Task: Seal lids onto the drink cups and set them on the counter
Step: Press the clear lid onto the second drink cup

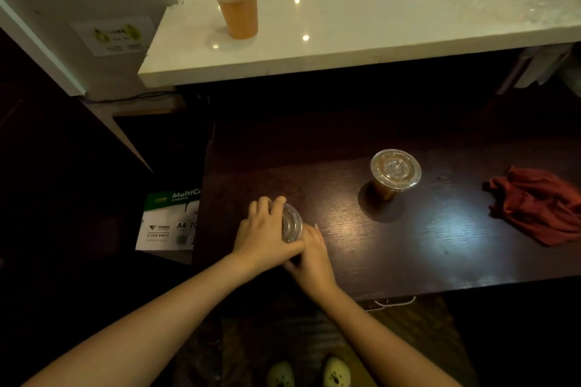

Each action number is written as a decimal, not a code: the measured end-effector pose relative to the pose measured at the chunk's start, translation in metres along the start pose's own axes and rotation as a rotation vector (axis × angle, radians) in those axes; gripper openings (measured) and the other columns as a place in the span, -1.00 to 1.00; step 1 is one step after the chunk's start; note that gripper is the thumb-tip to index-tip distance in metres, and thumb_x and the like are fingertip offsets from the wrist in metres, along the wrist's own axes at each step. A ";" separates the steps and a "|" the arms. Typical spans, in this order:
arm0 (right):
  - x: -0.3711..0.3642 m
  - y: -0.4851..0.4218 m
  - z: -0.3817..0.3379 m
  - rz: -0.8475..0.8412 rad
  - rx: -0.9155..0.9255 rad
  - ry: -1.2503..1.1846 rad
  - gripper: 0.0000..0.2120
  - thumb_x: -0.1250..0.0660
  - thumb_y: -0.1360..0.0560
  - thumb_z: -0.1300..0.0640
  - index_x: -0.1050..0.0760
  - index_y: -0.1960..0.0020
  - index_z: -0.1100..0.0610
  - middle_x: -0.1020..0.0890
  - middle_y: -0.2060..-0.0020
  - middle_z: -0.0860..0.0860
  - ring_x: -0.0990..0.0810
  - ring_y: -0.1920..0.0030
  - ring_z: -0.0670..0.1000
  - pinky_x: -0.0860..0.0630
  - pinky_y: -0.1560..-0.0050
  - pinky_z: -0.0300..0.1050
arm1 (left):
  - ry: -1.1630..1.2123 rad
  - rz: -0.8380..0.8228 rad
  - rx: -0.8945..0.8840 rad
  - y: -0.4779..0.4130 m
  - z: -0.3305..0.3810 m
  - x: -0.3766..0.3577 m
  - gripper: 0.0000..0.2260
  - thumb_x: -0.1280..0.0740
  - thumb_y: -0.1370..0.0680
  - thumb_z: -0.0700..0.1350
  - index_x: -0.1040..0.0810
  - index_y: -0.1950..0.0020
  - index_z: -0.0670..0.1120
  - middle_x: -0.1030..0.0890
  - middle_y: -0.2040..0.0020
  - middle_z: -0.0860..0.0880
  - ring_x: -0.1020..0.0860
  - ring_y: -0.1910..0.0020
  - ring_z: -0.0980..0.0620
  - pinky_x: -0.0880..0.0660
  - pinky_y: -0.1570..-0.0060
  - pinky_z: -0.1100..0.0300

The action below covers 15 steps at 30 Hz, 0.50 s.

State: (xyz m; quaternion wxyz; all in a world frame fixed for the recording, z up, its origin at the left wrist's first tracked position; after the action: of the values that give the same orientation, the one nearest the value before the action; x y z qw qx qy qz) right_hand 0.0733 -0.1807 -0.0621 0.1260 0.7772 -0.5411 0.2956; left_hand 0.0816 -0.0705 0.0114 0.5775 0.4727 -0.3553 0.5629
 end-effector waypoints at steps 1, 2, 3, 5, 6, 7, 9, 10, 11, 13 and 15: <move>0.006 -0.004 0.004 -0.033 0.023 -0.029 -0.38 -0.43 -0.38 0.11 -0.32 -0.40 0.09 -0.46 -0.30 -0.03 -0.32 -0.37 -0.08 0.02 -0.52 -0.02 | 0.007 0.007 -0.024 0.000 -0.001 -0.001 -0.23 -0.31 -0.26 0.23 -0.18 -0.39 0.00 -0.31 -0.23 -0.01 -0.29 -0.23 -0.02 -0.38 -0.09 0.08; 0.011 -0.008 0.008 -0.068 0.040 -0.054 -0.38 -0.42 -0.39 0.09 -0.32 -0.41 0.09 -0.46 -0.30 -0.03 -0.33 -0.37 -0.08 0.02 -0.51 -0.03 | 0.010 -0.002 -0.045 -0.001 -0.001 -0.002 -0.24 -0.32 -0.25 0.22 -0.19 -0.37 0.01 -0.32 -0.21 0.00 -0.29 -0.22 -0.01 -0.37 -0.05 0.11; 0.014 -0.012 0.010 -0.108 0.054 -0.074 -0.38 -0.41 -0.39 0.08 -0.31 -0.41 0.09 -0.46 -0.31 -0.02 -0.32 -0.37 -0.09 0.04 -0.51 -0.03 | 0.010 -0.017 -0.067 -0.002 -0.002 -0.002 -0.25 -0.34 -0.24 0.21 -0.20 -0.36 0.02 -0.31 -0.19 0.01 -0.29 -0.20 0.01 -0.36 -0.03 0.13; 0.014 -0.018 0.011 -0.167 0.071 -0.102 -0.38 -0.38 -0.39 0.06 -0.33 -0.41 0.10 -0.46 -0.32 -0.02 -0.32 -0.37 -0.11 0.05 -0.51 -0.02 | 0.010 -0.045 -0.111 -0.004 -0.003 -0.002 -0.25 -0.35 -0.22 0.21 -0.21 -0.35 0.02 -0.31 -0.17 0.02 -0.29 -0.18 0.03 -0.35 -0.01 0.15; 0.012 -0.019 0.010 -0.167 0.078 -0.111 -0.39 -0.36 -0.38 0.02 -0.35 -0.39 0.10 -0.47 -0.30 -0.05 -0.33 -0.35 -0.14 0.05 -0.51 -0.03 | 0.010 -0.054 -0.129 -0.005 -0.003 -0.001 -0.24 -0.35 -0.22 0.21 -0.21 -0.35 0.01 -0.30 -0.18 0.02 -0.28 -0.18 0.03 -0.35 -0.01 0.14; 0.011 -0.019 0.010 -0.150 0.081 -0.113 -0.40 -0.33 -0.37 -0.03 -0.36 -0.38 0.09 -0.47 -0.27 -0.10 -0.33 -0.33 -0.17 0.05 -0.50 -0.05 | 0.006 -0.064 -0.146 -0.006 -0.003 0.000 -0.24 -0.36 -0.23 0.21 -0.20 -0.35 0.01 -0.30 -0.18 0.01 -0.28 -0.18 0.03 -0.35 -0.02 0.14; 0.009 -0.018 0.009 -0.096 0.072 -0.101 -0.41 -0.29 -0.36 -0.09 -0.38 -0.36 0.06 -0.47 -0.23 -0.16 -0.32 -0.29 -0.23 0.03 -0.50 -0.06 | -0.009 -0.093 -0.174 -0.006 -0.002 0.002 -0.23 -0.36 -0.25 0.19 -0.19 -0.38 0.00 -0.29 -0.20 0.00 -0.27 -0.19 0.02 -0.35 -0.05 0.13; 0.009 -0.016 0.009 -0.074 0.066 -0.094 -0.42 -0.29 -0.37 -0.09 -0.38 -0.35 0.05 -0.49 -0.23 -0.14 -0.33 -0.29 -0.23 0.02 -0.50 -0.04 | -0.018 -0.113 -0.186 -0.007 -0.001 0.003 -0.23 -0.37 -0.26 0.19 -0.17 -0.39 0.00 -0.28 -0.21 -0.01 -0.26 -0.21 0.01 -0.36 -0.08 0.11; 0.010 -0.015 0.009 -0.061 0.058 -0.086 -0.44 -0.31 -0.37 -0.07 -0.38 -0.35 0.04 -0.51 -0.24 -0.10 -0.34 -0.29 -0.21 0.00 -0.51 0.00 | -0.030 -0.140 -0.196 -0.007 0.001 0.005 -0.21 -0.37 -0.27 0.19 -0.15 -0.41 0.00 -0.27 -0.23 -0.01 -0.25 -0.23 0.00 -0.36 -0.12 0.09; 0.010 -0.013 0.006 -0.046 0.038 -0.066 -0.46 -0.36 -0.38 0.01 -0.39 -0.33 0.05 -0.53 -0.24 -0.06 -0.39 -0.29 -0.15 -0.03 -0.51 0.05 | -0.078 -0.205 -0.203 -0.009 0.001 0.007 -0.16 -0.37 -0.30 0.22 -0.07 -0.46 0.03 -0.22 -0.32 -0.02 -0.21 -0.31 -0.03 -0.35 -0.20 0.00; 0.008 -0.009 0.002 -0.009 0.008 -0.019 -0.46 -0.40 -0.38 0.06 -0.39 -0.34 0.05 -0.53 -0.22 -0.07 -0.40 -0.29 -0.13 0.01 -0.52 -0.03 | -0.106 -0.234 -0.151 -0.009 0.002 0.006 -0.10 -0.34 -0.31 0.29 0.04 -0.50 0.07 -0.11 -0.44 -0.04 -0.11 -0.41 -0.07 -0.28 -0.27 -0.13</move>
State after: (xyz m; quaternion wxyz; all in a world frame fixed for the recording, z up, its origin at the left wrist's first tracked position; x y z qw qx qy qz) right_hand 0.0839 -0.1845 -0.0578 0.1193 0.7829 -0.5376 0.2897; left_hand 0.0911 -0.0701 0.0161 0.6536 0.4951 -0.3692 0.4375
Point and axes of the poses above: each hand's wrist, its own y-axis away from the middle knuckle, its own x-axis out of the back of the hand, z = x × y, the point moved 3 cm from there along -y, towards the middle knuckle
